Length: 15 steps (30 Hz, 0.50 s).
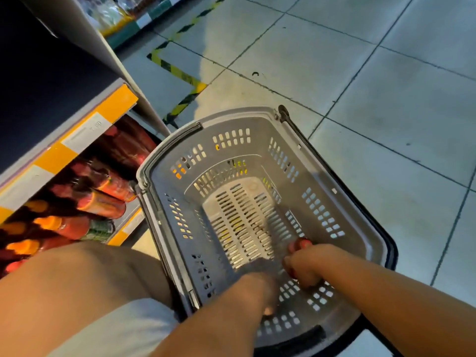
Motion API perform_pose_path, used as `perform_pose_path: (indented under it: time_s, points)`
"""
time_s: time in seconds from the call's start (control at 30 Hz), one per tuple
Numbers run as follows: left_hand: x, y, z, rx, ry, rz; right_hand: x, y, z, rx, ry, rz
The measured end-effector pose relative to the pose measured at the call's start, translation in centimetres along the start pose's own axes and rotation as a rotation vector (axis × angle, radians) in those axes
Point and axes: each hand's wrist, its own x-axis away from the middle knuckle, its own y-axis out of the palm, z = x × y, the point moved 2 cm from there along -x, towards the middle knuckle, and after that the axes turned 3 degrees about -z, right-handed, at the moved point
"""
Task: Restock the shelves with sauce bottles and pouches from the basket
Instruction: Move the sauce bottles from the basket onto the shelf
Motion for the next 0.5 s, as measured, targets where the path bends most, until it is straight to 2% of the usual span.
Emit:
perform_pose_path:
  time_s: [0.17, 0.5]
  points:
    - [0.0, -0.2, -0.6, 0.084, 0.008, 0.018, 0.4, -0.3, -0.2, -0.017, 0.004, -0.001]
    - [0.8, -0.4, -0.8, 0.09, -0.004, 0.015, 0.2, -0.6, -0.1, 0.048, -0.028, 0.06]
